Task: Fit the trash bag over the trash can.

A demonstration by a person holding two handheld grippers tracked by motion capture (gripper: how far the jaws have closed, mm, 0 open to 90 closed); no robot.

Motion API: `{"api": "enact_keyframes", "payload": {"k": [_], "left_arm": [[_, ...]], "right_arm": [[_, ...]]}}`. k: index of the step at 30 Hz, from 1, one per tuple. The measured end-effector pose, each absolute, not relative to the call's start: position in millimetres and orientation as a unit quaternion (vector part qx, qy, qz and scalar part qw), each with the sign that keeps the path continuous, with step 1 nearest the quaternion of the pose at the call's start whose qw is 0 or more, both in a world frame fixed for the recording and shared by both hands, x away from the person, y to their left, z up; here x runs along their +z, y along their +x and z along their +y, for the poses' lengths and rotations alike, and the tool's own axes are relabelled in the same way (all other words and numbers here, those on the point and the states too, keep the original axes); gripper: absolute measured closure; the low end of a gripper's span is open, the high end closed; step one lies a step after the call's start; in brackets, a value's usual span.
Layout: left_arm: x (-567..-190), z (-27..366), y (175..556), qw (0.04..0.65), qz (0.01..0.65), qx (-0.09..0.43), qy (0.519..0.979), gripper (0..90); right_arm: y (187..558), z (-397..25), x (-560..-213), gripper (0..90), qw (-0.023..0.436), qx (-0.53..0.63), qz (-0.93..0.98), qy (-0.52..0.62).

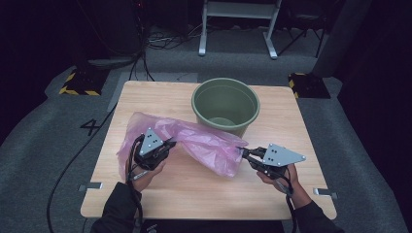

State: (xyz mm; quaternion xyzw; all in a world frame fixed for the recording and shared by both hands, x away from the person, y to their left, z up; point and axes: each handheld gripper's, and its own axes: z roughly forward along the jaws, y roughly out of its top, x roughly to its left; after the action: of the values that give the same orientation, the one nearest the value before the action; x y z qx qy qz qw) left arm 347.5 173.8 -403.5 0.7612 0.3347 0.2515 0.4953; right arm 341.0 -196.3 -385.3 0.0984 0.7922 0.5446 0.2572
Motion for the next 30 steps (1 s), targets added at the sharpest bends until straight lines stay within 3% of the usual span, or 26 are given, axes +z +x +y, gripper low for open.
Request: {"api": "enact_keyframes", "payload": {"k": [10, 30], "left_arm": [[-392, 179, 339, 0.511, 0.325, 0.262, 0.751, 89.0], [-371, 186, 345, 0.535, 0.327, 0.285, 0.725, 89.2]], "right_arm": [[351, -193, -358, 90.0, 0.284, 0.559, 0.774, 0.091], [401, -172, -318, 90.0, 0.293, 0.552, 0.774, 0.1]]}}
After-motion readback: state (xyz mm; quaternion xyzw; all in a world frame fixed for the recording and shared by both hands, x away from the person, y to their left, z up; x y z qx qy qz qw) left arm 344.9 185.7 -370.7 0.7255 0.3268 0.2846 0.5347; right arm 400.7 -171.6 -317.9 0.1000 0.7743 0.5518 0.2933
